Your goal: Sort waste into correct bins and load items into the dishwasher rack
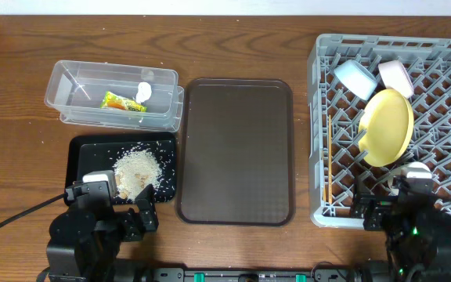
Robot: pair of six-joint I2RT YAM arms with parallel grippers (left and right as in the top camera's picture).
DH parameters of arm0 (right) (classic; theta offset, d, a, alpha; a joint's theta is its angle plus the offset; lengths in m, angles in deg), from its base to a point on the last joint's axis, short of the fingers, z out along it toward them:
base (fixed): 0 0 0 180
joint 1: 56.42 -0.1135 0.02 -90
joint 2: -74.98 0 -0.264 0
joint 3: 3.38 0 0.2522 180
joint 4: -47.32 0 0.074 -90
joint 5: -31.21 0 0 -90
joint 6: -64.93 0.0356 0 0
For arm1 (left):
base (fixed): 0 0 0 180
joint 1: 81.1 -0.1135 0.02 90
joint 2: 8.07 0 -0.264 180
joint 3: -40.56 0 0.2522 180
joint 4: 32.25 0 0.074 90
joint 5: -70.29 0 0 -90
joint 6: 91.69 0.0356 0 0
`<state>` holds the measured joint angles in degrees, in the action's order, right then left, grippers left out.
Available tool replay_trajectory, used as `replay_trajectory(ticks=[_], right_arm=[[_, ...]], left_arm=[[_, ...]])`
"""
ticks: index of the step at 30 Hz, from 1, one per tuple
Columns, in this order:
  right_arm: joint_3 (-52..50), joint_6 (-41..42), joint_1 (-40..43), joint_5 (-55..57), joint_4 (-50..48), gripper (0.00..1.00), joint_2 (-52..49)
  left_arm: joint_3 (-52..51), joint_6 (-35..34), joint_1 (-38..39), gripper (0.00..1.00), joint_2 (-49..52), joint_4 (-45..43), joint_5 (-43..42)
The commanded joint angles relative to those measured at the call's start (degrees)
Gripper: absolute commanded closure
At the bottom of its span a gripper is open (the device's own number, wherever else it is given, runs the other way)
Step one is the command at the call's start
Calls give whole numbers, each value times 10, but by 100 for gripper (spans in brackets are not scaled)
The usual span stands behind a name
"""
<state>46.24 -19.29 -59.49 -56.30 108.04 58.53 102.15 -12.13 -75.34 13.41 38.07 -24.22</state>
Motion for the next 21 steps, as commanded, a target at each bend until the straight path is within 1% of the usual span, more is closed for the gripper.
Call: replay_trajectory(ticks=[1,8,11,15,18,19,21], right_arm=[[-48,-18,0,7,-67,1,50],[-187,-33,0,3,-287,1,141],[-244,-33,0,3,-365,1,161],[-315,-33,0,3,-477,1,162],[-358,-42,0,0,-524,1,162],[-356,-53,0,-8,-506,1,162],[-355,-105,0,-42,-481,1,162]], left_arm=[[-6,5,2,2,-1,-1,5],[-6,5,2,2,-1,-1,5],[-6,5,2,2,-1,-1,5],[-6,5,2,2,-1,-1,5],[-6,5,2,2,-1,-1,5],[-6,5,2,2,-1,-1,5],[-6,5,2,2,-1,-1,5]])
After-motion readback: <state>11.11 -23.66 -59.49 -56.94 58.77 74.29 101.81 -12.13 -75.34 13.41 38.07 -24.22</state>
